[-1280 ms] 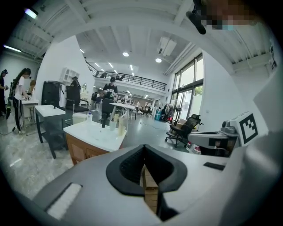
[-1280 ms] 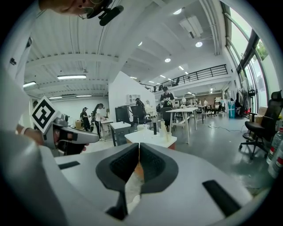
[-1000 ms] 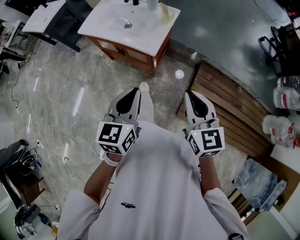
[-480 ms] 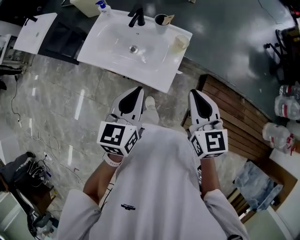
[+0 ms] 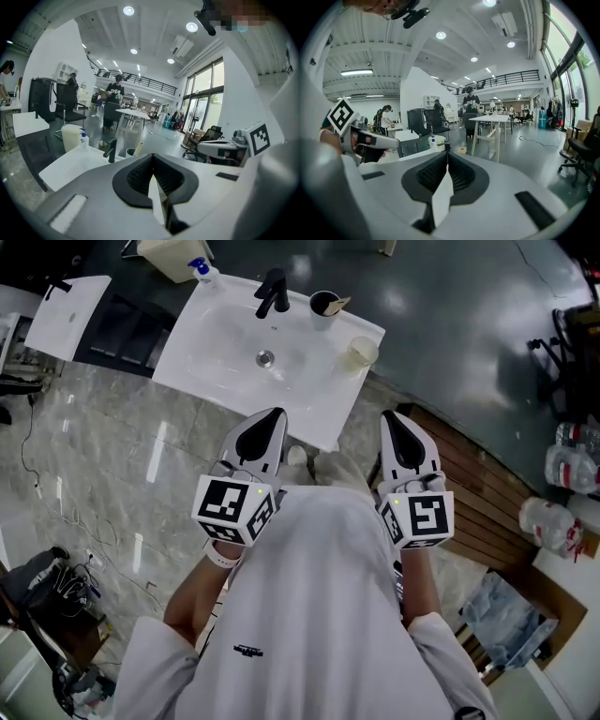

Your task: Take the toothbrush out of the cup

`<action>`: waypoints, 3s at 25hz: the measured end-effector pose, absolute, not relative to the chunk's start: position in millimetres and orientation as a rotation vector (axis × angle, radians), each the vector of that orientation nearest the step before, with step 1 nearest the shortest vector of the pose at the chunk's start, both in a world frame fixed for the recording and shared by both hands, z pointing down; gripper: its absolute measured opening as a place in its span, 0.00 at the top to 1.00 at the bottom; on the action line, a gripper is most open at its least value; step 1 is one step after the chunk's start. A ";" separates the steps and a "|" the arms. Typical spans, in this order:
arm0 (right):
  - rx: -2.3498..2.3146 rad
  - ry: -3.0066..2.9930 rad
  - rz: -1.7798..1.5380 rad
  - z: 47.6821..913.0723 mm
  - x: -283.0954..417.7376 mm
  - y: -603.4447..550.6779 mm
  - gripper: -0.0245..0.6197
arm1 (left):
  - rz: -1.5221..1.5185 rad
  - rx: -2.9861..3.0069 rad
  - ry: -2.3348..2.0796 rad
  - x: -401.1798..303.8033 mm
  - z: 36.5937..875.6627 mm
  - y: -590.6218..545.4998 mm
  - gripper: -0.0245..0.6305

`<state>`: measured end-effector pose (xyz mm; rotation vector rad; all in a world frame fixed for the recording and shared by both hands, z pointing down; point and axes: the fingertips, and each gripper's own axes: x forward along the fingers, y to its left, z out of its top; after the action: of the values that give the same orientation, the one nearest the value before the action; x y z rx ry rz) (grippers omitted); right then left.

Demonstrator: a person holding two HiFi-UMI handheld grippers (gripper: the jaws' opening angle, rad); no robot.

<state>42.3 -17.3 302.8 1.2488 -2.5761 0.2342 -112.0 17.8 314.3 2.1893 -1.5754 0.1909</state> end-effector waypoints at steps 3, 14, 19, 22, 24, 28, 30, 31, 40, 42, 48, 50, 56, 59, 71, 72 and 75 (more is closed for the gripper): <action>1.241 -2.577 0.233 300.6 45.2 -27.3 0.95 | 0.192 2.187 -1.579 -109.7 310.7 8.2 0.95; 1.172 -2.595 0.248 309.4 38.9 -62.3 0.95 | 0.201 2.174 -1.597 -105.7 312.7 -25.0 0.95; 1.129 -2.583 0.281 327.3 32.0 -77.7 0.95 | 0.229 2.146 -1.590 -106.9 327.1 -37.2 0.95; 1.118 -2.576 0.290 336.8 29.2 -87.9 0.95 | 0.244 2.130 -1.582 -106.9 336.4 -44.6 0.95; 1.112 -2.572 0.287 344.2 26.7 -96.3 0.94 | 0.249 2.123 -1.579 -107.3 343.5 -50.9 0.95; 1.086 -2.543 0.276 364.9 24.3 -107.9 0.94 | 0.268 2.102 -1.566 -106.5 358.4 -57.6 0.95; 1.071 -2.531 0.282 376.2 22.5 -113.9 0.94 | 0.283 2.096 -1.563 -108.0 364.2 -60.7 0.95; 1.064 -2.528 0.286 381.0 21.5 -116.6 0.94 | 0.290 2.094 -1.563 -109.2 366.9 -62.1 0.95; 1.007 -2.495 0.292 412.4 9.7 -133.8 0.84 | 0.325 2.047 -1.548 -116.9 391.3 -69.8 0.95; 0.994 -2.486 0.284 419.0 7.6 -136.6 0.84 | 0.322 2.040 -1.542 -116.7 395.0 -72.8 0.95; 0.943 -2.441 0.211 444.4 0.9 -142.0 0.84 | 0.313 2.021 -1.532 -117.2 404.5 -78.2 0.95; 0.943 -2.435 0.211 447.9 0.1 -143.9 0.84 | 0.319 2.019 -1.526 -117.4 407.9 -78.3 0.95; 0.933 -2.433 0.201 451.8 0.1 -145.6 0.88 | 0.328 2.015 -1.517 -115.6 413.1 -76.8 0.95; 0.923 -2.438 0.202 452.8 -0.4 -145.8 0.92 | 0.324 2.016 -1.519 -114.1 412.2 -76.9 0.95; 0.978 -2.457 0.190 427.7 12.3 -150.3 0.95 | 0.298 2.036 -1.554 -111.0 391.7 -73.9 0.95; 0.984 -2.462 0.188 423.6 13.4 -150.1 0.95 | 0.293 2.039 -1.557 -110.4 389.3 -73.9 0.95; 1.008 -2.478 0.177 409.6 16.7 -149.6 0.95 | 0.278 2.049 -1.566 -108.8 381.5 -74.1 0.95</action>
<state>16.7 -149.6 409.6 1.0081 -2.4783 0.1774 -108.8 -74.1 381.5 2.0486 -1.5662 0.2777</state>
